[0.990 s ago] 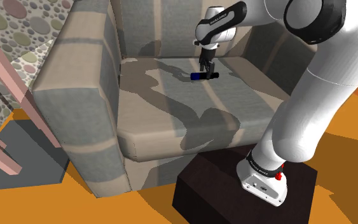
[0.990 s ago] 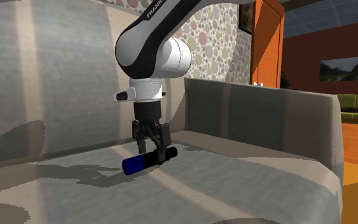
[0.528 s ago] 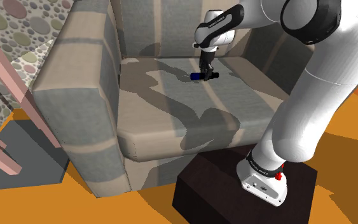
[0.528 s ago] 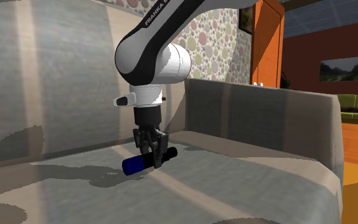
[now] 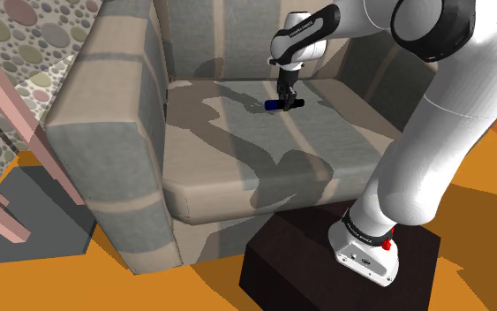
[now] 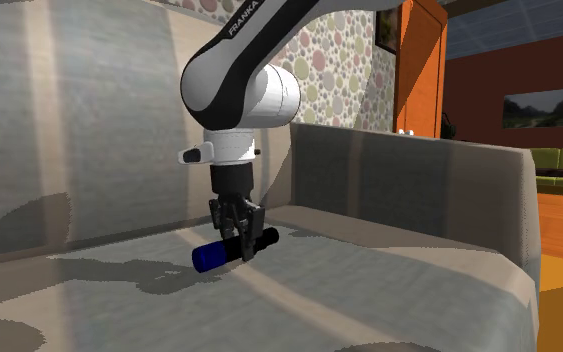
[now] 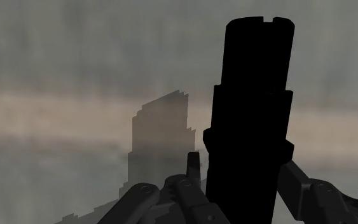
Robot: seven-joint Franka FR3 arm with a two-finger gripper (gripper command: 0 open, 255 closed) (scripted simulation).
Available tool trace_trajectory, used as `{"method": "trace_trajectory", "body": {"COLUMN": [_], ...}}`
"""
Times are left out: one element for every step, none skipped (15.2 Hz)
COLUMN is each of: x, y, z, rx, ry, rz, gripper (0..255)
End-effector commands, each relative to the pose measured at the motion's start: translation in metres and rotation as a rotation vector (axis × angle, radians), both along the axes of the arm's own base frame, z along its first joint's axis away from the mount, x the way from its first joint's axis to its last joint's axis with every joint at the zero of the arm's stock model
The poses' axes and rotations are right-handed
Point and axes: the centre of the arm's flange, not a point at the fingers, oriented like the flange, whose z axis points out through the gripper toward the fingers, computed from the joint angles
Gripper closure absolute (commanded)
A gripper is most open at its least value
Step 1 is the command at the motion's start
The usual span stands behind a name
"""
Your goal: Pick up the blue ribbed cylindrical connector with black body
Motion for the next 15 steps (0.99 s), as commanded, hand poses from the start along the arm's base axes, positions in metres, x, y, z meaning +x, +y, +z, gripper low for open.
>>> {"method": "trace_trajectory", "body": {"x": [-0.001, -0.001, -0.001, -0.001, -0.001, -0.001, -0.001, -0.001, -0.001, -0.001, -0.001, -0.001, -0.001, -0.001, -0.001], "y": [0.001, 0.001, 0.001, 0.001, 0.001, 0.001, 0.001, 0.001, 0.001, 0.001, 0.001, 0.001, 0.001, 0.001, 0.001], "z": [0.010, 0.015, 0.020, 0.026, 0.031, 0.036, 0.041, 0.047, 0.052, 0.057, 0.062, 0.068, 0.073, 0.074, 0.074], "rx": [0.000, 0.000, 0.000, 0.000, 0.000, 0.000, 0.000, 0.000, 0.000, 0.000, 0.000, 0.000, 0.000, 0.000, 0.000], "ry": [0.000, 0.000, 0.000, 0.000, 0.000, 0.000, 0.000, 0.000, 0.000, 0.000, 0.000, 0.000, 0.000, 0.000, 0.000], "rz": [0.000, 0.000, 0.000, 0.000, 0.000, 0.000, 0.000, 0.000, 0.000, 0.000, 0.000, 0.000, 0.000, 0.000, 0.000], "gripper": [255, 255, 255, 255, 255, 255, 255, 255, 255, 255, 255, 255, 255, 255, 255]}}
